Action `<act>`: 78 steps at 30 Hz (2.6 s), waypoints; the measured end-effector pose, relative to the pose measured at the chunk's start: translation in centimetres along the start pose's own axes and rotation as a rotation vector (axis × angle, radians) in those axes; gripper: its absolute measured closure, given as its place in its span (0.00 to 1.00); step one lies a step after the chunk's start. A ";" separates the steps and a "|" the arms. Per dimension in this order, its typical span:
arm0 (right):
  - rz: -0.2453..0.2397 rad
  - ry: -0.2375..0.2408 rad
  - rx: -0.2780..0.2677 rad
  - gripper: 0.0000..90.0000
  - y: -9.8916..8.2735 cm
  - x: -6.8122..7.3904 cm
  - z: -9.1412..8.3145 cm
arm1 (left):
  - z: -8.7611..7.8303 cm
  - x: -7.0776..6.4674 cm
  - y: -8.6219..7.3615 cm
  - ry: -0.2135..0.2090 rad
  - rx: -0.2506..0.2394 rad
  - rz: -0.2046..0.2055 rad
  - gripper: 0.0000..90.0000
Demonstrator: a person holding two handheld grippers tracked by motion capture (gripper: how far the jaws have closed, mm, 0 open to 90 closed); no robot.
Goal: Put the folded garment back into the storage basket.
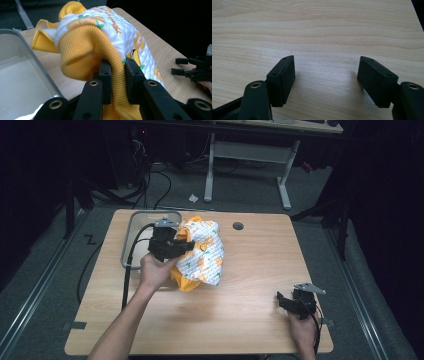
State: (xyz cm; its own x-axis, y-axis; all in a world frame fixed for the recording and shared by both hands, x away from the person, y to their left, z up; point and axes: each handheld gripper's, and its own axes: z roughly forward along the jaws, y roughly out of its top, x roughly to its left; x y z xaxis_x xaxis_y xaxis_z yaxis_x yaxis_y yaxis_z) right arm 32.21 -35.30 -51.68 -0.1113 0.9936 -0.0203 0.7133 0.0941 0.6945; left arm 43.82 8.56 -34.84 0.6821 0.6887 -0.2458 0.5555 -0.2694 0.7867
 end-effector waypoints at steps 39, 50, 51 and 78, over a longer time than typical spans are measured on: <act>0.008 -0.006 0.005 0.34 0.1 0.0 0.0 | -4.9 8.8 -0.5 0.138 -0.038 -0.048 0.86; 0.008 -0.006 0.005 0.34 0.1 0.0 0.0 | -4.0 10.6 -0.8 0.163 -0.017 -0.053 0.86; 0.008 -0.006 0.005 0.34 0.1 0.0 0.0 | -4.0 10.6 -0.8 0.163 -0.017 -0.053 0.86; 0.004 -0.010 0.000 0.34 0.0 0.0 0.0 | -0.1 14.1 -2.2 0.194 0.063 -0.004 0.86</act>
State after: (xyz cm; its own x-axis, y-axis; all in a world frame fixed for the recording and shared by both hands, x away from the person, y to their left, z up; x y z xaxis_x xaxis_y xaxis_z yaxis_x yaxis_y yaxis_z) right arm 32.23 -35.26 -51.67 -0.1014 0.9945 -0.0247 0.7136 0.0900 0.6948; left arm 52.14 18.90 -39.99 0.5790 0.8049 -0.1298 0.5906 -0.3043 0.7474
